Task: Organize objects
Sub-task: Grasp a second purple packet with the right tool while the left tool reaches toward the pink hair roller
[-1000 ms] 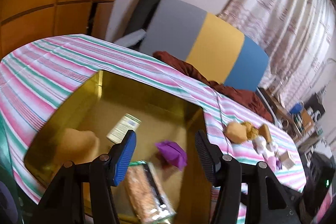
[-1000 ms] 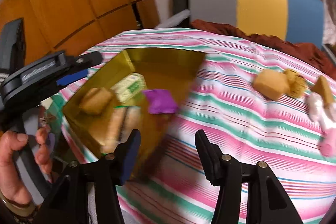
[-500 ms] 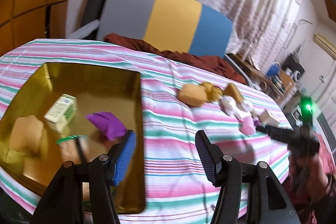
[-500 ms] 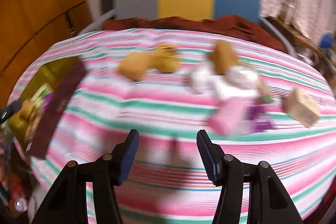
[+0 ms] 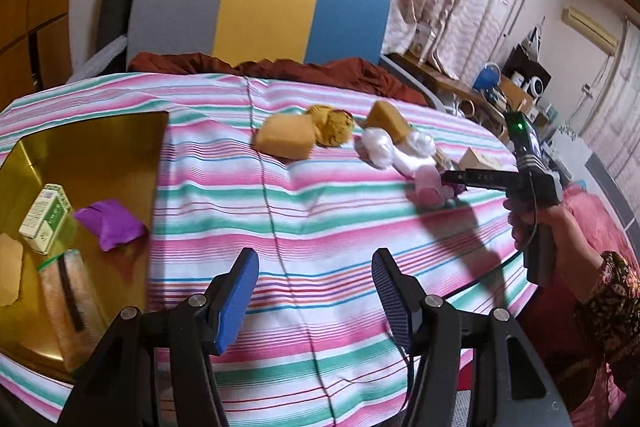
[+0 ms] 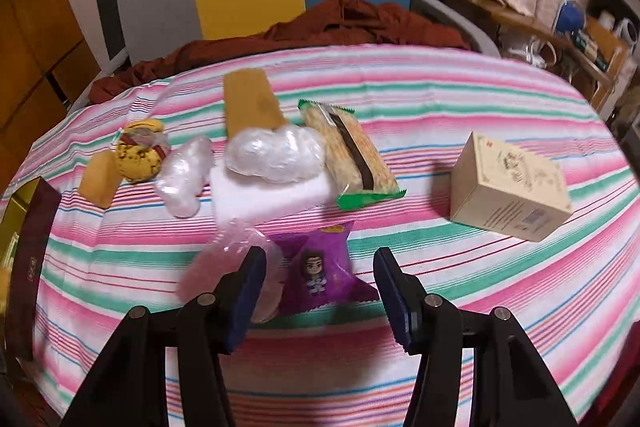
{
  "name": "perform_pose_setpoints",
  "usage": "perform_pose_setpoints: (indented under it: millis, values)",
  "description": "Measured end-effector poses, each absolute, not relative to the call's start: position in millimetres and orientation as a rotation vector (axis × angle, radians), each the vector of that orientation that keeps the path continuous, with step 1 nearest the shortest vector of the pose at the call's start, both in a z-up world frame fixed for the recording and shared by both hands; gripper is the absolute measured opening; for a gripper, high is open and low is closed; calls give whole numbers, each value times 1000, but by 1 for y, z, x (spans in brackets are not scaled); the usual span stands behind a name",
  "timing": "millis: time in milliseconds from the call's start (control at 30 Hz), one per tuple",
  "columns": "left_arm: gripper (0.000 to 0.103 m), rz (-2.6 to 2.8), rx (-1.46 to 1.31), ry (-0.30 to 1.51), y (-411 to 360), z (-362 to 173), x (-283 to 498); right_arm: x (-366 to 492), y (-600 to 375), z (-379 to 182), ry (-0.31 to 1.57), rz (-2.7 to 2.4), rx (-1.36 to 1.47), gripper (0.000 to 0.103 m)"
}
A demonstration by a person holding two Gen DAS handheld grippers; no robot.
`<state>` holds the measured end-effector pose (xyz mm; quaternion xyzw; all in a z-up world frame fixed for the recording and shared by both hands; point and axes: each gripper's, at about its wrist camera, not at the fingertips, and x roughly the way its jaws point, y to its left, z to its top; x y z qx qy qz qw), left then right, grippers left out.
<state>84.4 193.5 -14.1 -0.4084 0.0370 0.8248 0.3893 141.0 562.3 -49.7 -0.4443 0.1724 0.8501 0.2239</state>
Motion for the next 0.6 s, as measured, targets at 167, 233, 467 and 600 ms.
perform_pose_setpoints:
  millis: [167,233,467,600]
  values:
    - [60,2071,-1075,123,214,-22,85,138,564,-63,518,2377,-1241,54]
    - [60,2053,-1085,129,225,-24,84,138,566,-63,528,2385,-1243,50]
    - [60,1994,-1070,180,270,-24,80,141,569,-63,589,2360,-1295,35]
    - [60,1951,-1035,224,305,-22,79,150,576,-62,638,2306,-1310,35]
